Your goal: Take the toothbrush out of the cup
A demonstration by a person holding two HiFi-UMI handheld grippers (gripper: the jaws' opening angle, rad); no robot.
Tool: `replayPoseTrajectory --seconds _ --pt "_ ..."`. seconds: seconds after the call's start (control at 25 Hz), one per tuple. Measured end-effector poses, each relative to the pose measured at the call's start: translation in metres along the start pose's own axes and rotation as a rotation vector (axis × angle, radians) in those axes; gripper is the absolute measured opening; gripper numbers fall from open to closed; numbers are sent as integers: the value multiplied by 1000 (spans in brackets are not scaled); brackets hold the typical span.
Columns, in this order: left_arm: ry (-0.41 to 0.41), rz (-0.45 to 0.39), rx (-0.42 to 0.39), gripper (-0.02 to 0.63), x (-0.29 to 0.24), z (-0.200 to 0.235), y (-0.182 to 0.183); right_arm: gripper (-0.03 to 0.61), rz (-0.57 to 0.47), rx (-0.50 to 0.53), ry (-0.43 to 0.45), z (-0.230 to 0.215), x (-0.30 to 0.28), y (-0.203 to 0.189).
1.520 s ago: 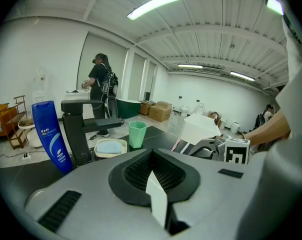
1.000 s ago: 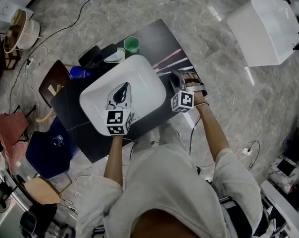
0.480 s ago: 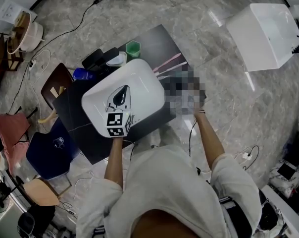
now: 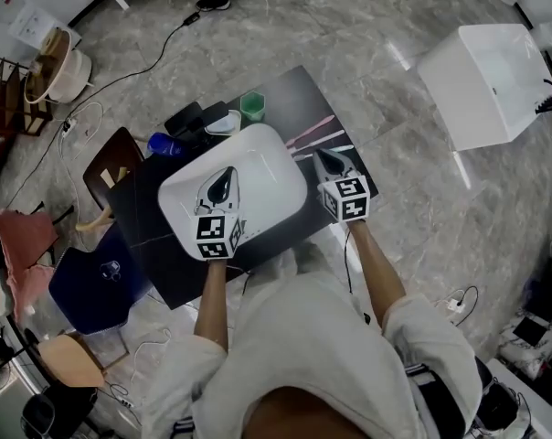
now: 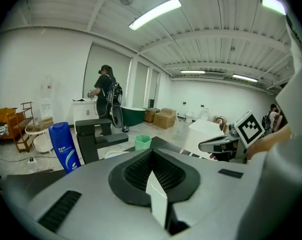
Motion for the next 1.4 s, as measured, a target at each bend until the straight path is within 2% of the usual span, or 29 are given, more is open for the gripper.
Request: replayPoseTrajectory --seconds 0.36,0.84,1.04,1.4 --pt "19 -84 -22 25 19 4 39 12 -135 103 -27 11 35 63" --pt "27 -206 -69 25 37 4 90 12 -315 159 -89 8 79 133" --pt "26 -235 -82 25 43 2 105 12 -353 171 -98 10 92 147" --pt "35 -275 -96 25 54 -1 116 12 -371 178 -96 19 106 140"
Point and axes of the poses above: the fingertips, and each gripper's own axes: x backward along the fingers, z to its left, y out of its top, the point moved 5 cm from there along x, backward along the fingers, and after that the axes turned 2 degrees about z, right-handed, at the moved point
